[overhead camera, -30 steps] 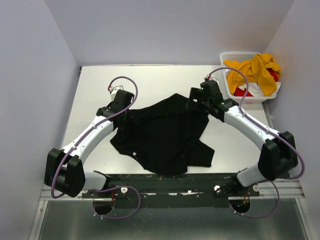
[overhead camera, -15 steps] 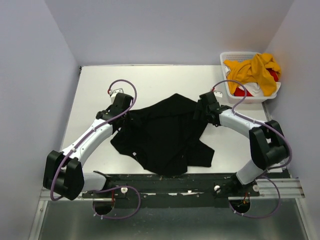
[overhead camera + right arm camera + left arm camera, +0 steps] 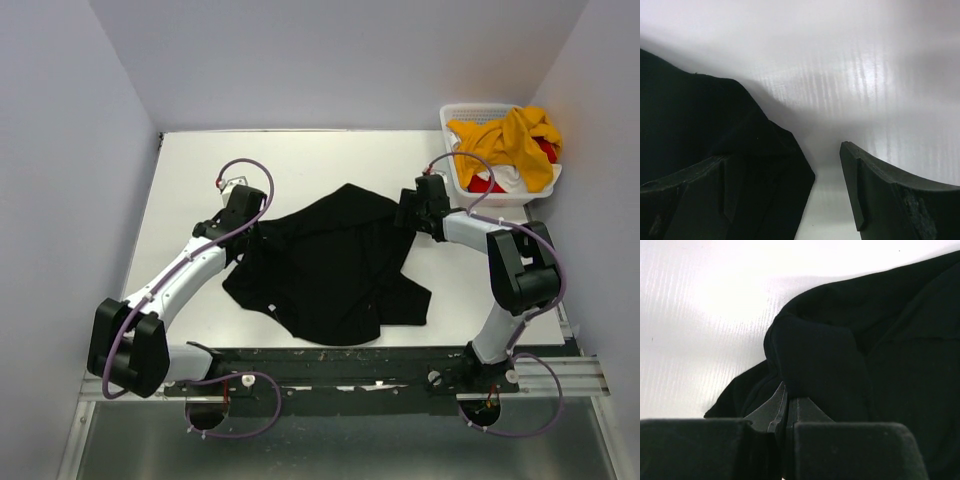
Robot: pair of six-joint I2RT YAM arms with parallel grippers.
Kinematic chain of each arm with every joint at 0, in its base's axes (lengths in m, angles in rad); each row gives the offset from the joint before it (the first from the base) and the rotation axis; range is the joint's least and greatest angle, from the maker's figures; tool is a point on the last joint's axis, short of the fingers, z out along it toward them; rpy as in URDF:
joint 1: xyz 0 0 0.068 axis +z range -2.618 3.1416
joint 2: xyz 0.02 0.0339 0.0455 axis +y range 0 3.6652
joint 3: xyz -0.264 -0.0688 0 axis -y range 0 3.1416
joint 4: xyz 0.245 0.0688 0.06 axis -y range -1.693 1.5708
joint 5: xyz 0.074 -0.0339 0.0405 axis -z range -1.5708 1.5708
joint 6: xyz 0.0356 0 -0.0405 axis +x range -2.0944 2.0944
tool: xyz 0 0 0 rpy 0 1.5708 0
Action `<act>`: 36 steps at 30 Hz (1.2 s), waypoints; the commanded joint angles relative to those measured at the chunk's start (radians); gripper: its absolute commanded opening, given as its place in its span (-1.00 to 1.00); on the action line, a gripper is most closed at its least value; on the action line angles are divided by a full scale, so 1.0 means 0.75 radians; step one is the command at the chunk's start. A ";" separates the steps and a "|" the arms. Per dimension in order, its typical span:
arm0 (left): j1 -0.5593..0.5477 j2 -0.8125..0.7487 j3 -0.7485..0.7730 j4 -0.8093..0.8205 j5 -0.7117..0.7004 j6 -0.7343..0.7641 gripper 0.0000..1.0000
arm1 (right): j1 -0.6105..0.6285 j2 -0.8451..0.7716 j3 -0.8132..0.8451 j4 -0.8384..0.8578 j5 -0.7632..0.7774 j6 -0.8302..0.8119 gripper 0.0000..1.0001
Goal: Fold and stack the t-shirts
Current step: Flatten out the tshirt
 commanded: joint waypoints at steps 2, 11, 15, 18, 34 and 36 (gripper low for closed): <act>0.012 0.021 0.011 0.034 0.031 0.010 -1.00 | -0.007 0.012 0.005 0.192 -0.155 -0.087 0.63; 0.022 0.030 0.011 0.032 0.018 0.011 -1.00 | -0.006 0.107 0.068 0.302 -0.191 -0.119 -0.11; 0.037 0.021 0.017 0.022 -0.002 0.007 -1.00 | -0.007 0.096 0.081 0.301 -0.203 -0.115 -0.79; 0.064 -0.009 0.073 -0.042 -0.073 -0.007 -1.00 | -0.006 0.000 0.113 0.206 -0.103 -0.145 -0.98; 0.106 -0.394 0.934 -0.187 -0.221 0.301 -1.00 | -0.006 -0.799 0.518 -0.185 -0.187 -0.658 -0.99; 0.106 -0.420 1.040 -0.201 -0.193 0.347 -1.00 | -0.006 -0.883 0.552 -0.177 -0.227 -0.679 -0.99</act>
